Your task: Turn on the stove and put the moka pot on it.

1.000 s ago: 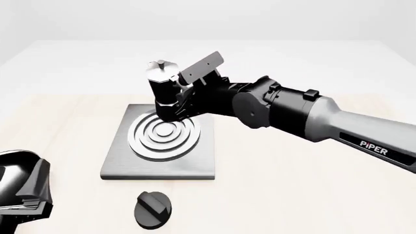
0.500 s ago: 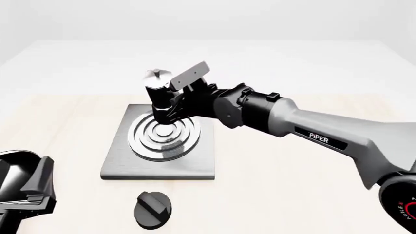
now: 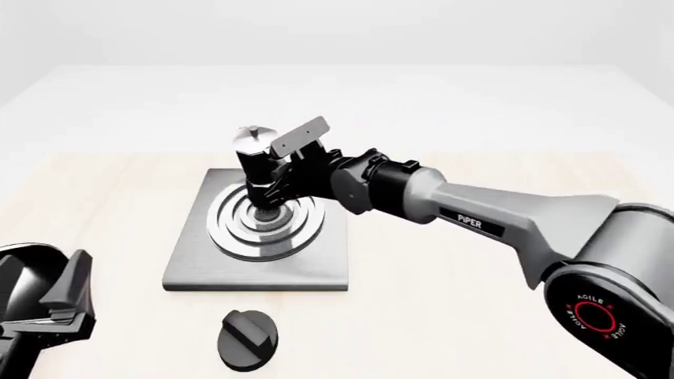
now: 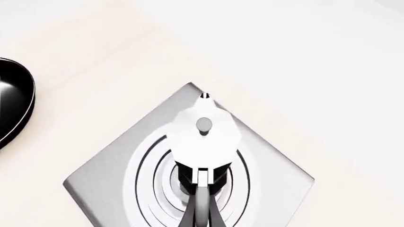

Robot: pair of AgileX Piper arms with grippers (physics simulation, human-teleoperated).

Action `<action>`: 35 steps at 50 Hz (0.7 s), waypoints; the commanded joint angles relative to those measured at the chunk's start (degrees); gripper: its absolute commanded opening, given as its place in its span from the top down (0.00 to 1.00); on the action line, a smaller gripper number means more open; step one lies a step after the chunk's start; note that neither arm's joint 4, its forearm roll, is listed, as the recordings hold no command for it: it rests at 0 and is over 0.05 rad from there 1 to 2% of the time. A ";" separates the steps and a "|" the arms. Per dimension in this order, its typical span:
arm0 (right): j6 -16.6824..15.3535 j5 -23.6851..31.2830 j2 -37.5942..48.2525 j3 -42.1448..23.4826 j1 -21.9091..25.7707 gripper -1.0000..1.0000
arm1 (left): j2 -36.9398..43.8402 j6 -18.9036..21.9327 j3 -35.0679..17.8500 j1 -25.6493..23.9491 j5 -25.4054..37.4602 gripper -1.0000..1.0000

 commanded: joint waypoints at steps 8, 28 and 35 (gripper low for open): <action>1.20 -2.12 3.20 -0.40 0.16 1.00 | 1.61 -0.43 0.03 0.21 -1.35 0.00; 3.31 -6.76 5.19 5.18 1.25 1.00 | 0.86 -0.40 0.03 0.44 -0.85 0.00; 4.38 -5.60 6.59 5.78 2.23 0.00 | 0.31 -0.47 0.03 0.56 -0.42 0.00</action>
